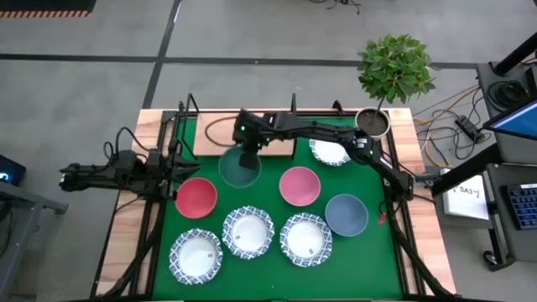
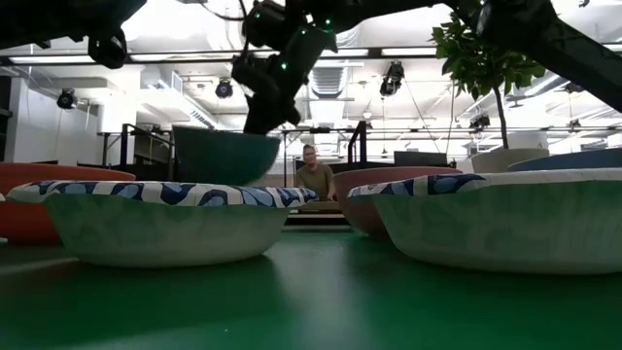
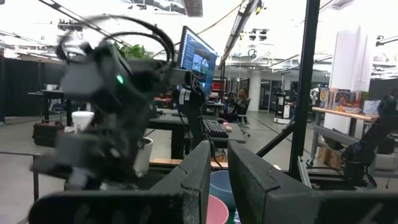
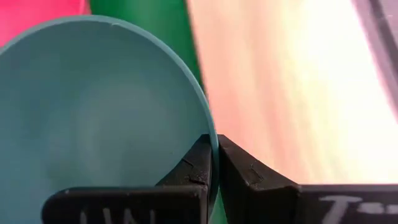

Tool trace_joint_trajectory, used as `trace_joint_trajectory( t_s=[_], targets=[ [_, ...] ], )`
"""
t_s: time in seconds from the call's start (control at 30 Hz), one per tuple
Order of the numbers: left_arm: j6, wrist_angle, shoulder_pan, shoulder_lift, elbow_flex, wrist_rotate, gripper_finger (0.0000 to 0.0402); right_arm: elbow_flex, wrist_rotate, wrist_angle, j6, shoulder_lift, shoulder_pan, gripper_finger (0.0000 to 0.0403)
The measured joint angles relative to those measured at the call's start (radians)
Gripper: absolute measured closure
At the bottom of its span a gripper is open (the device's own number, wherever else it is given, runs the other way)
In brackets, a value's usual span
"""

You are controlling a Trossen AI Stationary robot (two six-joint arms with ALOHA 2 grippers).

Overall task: Place and stack bowls onto a shelf
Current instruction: Put the green bowl on the shelf

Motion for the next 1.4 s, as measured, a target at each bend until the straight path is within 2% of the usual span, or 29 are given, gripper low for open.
trace_joint_trajectory(
  t_s=[0.5,0.8,0.93,1.23,1.4],
  targets=[
    [0.000,0.006,0.000,0.000,0.000,0.000,0.0361,0.002,0.005,0.241,0.305,0.006,-0.162,0.0394],
    [-0.005,0.008,0.000,0.000,0.000,0.000,0.0361,-0.107,0.010,0.400,0.350,0.006,-0.162,0.0394],
    [-0.022,0.008,0.000,0.000,0.000,0.000,0.0361,-0.151,0.015,0.418,0.372,0.008,-0.162,0.0394],
    [-0.028,0.008,0.000,0.000,0.000,0.000,0.0361,-0.208,0.160,0.417,0.378,0.008,-0.162,0.0394],
    [-0.048,0.008,0.000,0.000,0.000,0.000,0.0361,-0.211,0.168,0.418,0.385,0.008,-0.162,0.0387]
  ],
)
